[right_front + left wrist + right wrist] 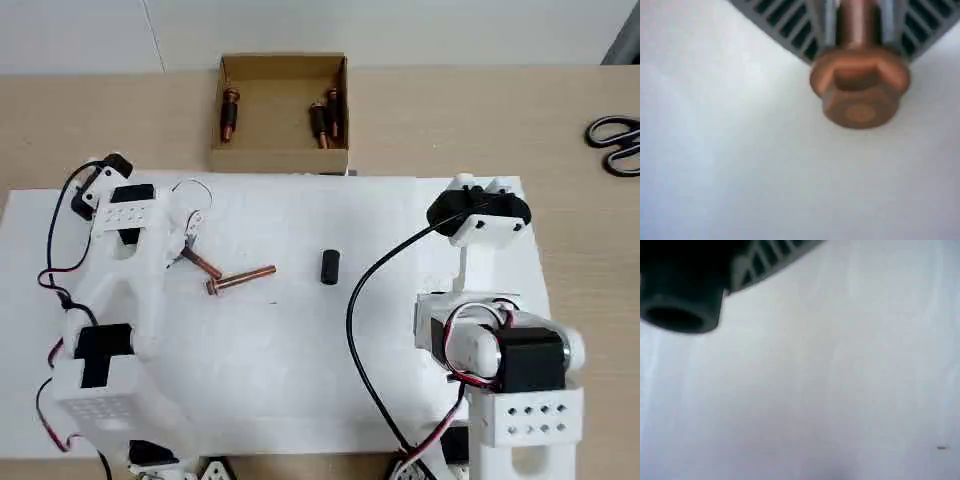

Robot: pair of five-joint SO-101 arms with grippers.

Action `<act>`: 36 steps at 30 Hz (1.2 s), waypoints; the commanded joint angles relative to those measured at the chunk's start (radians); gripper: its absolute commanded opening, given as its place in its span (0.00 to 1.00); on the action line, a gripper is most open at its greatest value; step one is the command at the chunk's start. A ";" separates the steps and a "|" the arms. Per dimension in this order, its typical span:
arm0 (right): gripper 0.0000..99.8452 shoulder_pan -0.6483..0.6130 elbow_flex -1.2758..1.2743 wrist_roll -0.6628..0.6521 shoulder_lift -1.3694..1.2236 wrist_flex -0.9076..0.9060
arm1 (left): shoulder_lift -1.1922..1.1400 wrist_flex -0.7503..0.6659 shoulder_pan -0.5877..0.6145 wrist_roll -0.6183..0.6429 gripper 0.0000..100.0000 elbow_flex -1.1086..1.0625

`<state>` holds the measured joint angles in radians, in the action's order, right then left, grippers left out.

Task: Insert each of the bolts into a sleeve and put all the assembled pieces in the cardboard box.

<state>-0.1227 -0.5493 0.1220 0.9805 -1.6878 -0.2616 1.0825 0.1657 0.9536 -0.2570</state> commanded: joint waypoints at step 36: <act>0.00 -0.048 0.137 -0.143 0.282 -0.001 | 0.446 0.671 -0.453 -0.351 0.01 1.164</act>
<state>-0.1672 -0.3744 -0.0084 1.2352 -1.6893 0.0407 1.7346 -0.2532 0.6114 0.9751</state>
